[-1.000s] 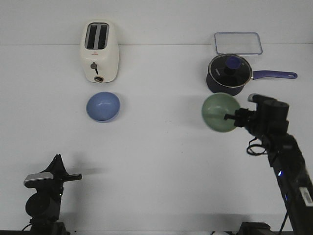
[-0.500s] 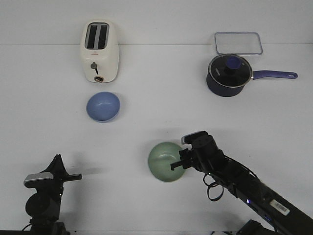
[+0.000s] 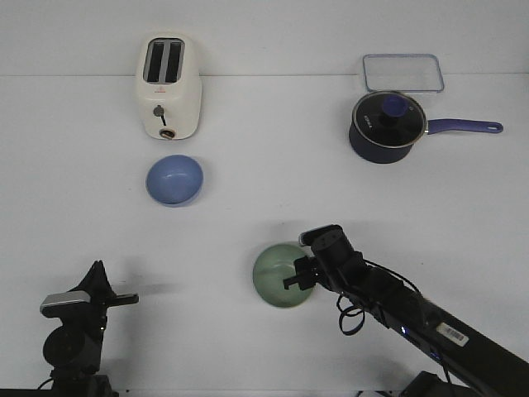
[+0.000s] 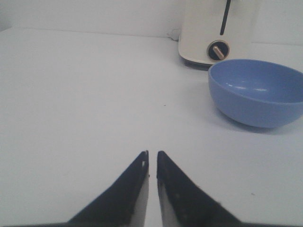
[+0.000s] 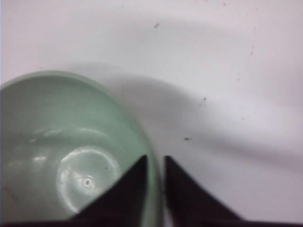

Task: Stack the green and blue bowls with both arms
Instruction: 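Carry the green bowl with the right gripper toward the table center, nearer the robot, then release the green bowl and pull the right gripper back, then reach the left gripper forward and grasp the rim of the light blue bowl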

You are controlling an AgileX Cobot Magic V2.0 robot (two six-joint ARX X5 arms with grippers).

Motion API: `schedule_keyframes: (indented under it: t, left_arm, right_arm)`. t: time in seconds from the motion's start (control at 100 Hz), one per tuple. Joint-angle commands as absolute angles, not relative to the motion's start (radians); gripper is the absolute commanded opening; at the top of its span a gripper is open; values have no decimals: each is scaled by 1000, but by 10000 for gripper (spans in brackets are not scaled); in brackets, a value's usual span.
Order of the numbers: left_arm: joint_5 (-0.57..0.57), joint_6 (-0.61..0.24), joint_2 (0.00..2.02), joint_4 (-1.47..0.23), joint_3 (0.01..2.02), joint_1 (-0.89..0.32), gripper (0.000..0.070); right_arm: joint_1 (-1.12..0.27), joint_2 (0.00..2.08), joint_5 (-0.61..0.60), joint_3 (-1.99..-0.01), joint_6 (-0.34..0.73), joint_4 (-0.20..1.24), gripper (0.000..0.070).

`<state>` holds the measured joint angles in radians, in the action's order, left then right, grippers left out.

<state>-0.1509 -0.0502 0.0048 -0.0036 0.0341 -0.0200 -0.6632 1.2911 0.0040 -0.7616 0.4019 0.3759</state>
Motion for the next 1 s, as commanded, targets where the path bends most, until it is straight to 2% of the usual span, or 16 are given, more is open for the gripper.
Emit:
schedule_keyframes:
  t: [0.0,0.12,0.28,0.48,0.65,0.88,0.99]
  left_arm:
    - [-146,-43,3,9,14,-20,14]
    - [-146,-43,3,9,14,-20,14]
    - [-146,-43,3,9,14,-20,15]
    - [-146,-43,3,9,14,-20,15]
    - [-146,-49,3,8,14,-20,14]
    - [-135,-315,3,9,14,-20,12]
    - [-75,-368,6,22,44,-20,11]
  right_arm:
    - [-674,1302,8,-770,393,368,348]
    - [-672,1224,63,-770,348,373,348]
    - [-702,996,128,-756,316,406,347]
    - [-864,664,256,-607,353,389,340]
    - [-983,505,358,-502,381,391,341]
    - [-1018,457,376,-484,393,397,340]
    - [-1018,458,375,-484,396,397,340]
